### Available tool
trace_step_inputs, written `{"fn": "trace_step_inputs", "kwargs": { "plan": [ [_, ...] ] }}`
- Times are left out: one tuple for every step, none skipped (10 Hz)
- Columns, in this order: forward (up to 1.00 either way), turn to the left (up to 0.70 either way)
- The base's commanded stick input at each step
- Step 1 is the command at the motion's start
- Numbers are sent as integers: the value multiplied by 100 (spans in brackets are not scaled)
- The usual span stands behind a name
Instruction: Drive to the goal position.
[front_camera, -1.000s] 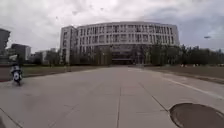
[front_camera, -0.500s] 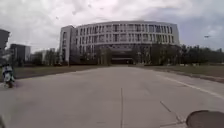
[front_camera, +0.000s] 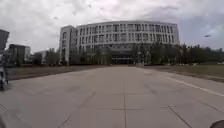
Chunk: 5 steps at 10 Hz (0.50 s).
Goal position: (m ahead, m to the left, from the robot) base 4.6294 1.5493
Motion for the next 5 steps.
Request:
{"fn": "trace_step_inputs", "kwargs": {
  "plan": [
    [70, 0],
    [70, 0],
    [70, 0],
    [70, 0],
    [70, 0]
  ]
}}
